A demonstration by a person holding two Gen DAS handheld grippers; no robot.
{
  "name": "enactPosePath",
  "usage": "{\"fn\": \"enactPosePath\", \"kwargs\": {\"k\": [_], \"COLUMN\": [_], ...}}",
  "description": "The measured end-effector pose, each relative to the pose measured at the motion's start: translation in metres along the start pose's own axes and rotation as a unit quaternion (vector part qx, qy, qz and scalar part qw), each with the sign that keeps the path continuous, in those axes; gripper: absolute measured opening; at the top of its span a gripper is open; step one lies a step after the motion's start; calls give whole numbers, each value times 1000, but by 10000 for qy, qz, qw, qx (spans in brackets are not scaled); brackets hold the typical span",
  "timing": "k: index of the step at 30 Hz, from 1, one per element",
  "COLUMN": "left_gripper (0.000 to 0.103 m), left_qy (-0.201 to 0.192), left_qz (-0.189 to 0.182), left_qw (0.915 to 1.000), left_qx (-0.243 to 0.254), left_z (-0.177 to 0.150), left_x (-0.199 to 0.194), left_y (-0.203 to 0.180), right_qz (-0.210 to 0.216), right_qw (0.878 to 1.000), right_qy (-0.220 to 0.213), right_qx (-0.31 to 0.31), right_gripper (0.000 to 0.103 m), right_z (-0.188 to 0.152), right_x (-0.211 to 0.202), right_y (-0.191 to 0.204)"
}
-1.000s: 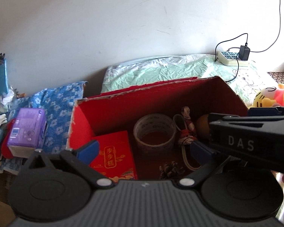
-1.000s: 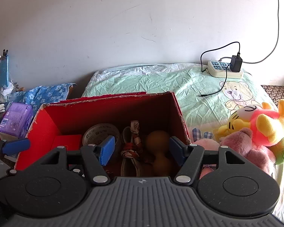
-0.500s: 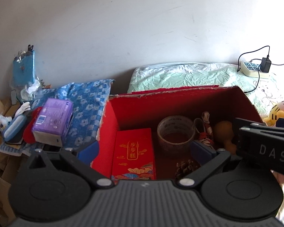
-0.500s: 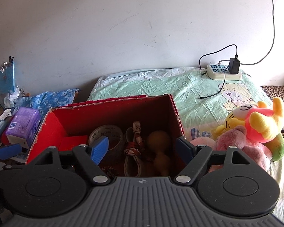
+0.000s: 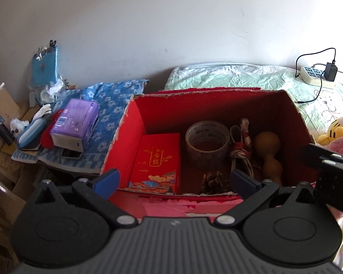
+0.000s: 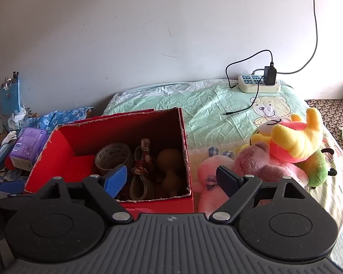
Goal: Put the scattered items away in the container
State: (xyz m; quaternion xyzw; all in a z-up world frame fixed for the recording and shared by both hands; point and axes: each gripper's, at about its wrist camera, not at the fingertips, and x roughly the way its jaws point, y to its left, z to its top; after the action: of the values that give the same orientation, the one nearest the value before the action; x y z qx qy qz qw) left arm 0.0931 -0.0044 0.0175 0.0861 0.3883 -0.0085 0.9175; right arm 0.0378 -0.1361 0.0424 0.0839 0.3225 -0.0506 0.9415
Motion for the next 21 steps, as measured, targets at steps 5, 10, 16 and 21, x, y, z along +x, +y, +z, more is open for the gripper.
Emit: {"fn": "enactPosePath", "kwargs": {"k": [5, 10, 16, 21], "left_gripper": [102, 102, 102, 102], "left_qy": [102, 65, 109, 232], "left_qz": [124, 267, 402, 415], "left_qw": [9998, 9993, 9985, 9981], "left_qx": [-86, -271, -363, -396], "left_z": [-7, -12, -20, -30], "left_x": [-6, -15, -23, -26], "left_y": [-4, -2, -5, -12], "right_qz": [66, 212, 301, 418], "right_qw": [9998, 9990, 9980, 9974], "right_qy": [124, 317, 411, 454], "right_qx": [-118, -241, -379, -384], "right_gripper": [88, 88, 90, 91], "right_z": [-10, -21, -28, -32], "right_x": [-3, -5, -11, -15], "right_y": [-7, -13, -20, -27]}}
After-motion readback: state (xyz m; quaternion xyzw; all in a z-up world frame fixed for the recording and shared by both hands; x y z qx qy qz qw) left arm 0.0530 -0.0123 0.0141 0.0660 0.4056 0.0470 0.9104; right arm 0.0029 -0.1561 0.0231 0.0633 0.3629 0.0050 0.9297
